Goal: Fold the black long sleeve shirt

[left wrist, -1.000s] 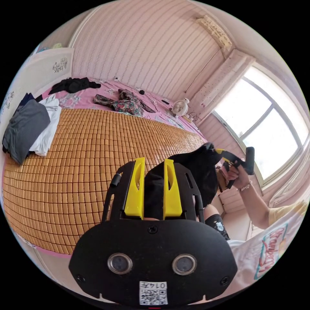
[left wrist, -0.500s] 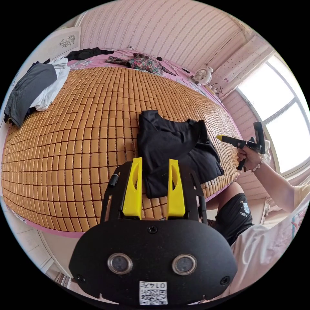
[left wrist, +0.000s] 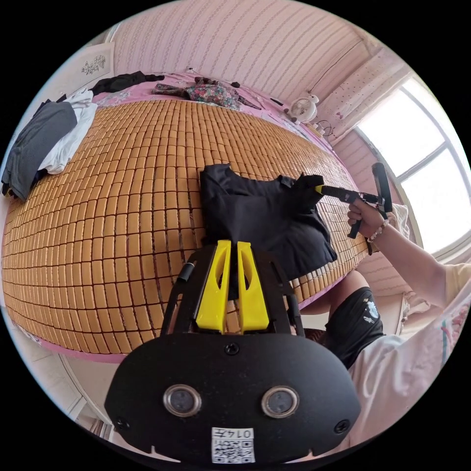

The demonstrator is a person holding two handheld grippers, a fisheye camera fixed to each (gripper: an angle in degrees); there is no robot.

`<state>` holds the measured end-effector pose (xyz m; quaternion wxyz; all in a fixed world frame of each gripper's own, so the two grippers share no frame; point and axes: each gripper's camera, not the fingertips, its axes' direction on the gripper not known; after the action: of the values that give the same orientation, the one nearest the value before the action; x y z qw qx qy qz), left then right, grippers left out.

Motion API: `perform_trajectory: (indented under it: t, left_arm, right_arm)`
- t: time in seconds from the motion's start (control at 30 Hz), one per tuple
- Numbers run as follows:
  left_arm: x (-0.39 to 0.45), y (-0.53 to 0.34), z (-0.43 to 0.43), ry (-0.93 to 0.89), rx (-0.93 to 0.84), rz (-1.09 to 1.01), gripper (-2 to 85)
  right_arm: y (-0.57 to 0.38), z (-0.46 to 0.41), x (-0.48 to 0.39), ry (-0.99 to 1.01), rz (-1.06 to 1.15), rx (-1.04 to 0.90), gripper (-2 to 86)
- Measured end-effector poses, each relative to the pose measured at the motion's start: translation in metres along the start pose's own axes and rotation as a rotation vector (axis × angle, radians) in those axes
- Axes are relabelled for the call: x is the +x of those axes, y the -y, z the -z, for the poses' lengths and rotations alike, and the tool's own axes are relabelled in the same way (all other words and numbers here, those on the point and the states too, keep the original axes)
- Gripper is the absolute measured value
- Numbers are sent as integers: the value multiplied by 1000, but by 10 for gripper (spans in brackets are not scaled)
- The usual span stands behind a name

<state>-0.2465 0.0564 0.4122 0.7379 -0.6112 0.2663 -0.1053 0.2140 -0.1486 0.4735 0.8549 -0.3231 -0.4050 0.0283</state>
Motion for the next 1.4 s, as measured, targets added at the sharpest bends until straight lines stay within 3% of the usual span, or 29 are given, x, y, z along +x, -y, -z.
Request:
perform_trajectory:
  t: [0.17, 0.27, 0.4, 0.57, 0.87, 1.23, 1.4]
  left_arm:
    - [21, -33, 27, -117, -10, -24, 3]
    - [36, -55, 32, -174, -33, -17, 2]
    - [57, -74, 32, -190, -52, -17, 2]
    - [80, -80, 35, -204, -58, -41, 2]
    - [97, -79, 48, -188, -22, -15, 1]
    - [112, -83, 54, -186, -7, 0, 0]
    - [121, -88, 53, -189, -12, -5, 0]
  right_arm:
    - [-79, 87, 0, 66, -28, 123, 13]
    - [-130, 110, 8, 114, -94, 78, 13]
    - [-177, 114, 16, 4, -193, -25, 36]
    - [-188, 118, 20, 66, -263, -29, 64]
    - [-152, 55, 6, -57, -173, -369, 79]
    - [-171, 100, 4, -16, -271, -267, 36]
    - [-187, 97, 8, 160, -379, -295, 66]
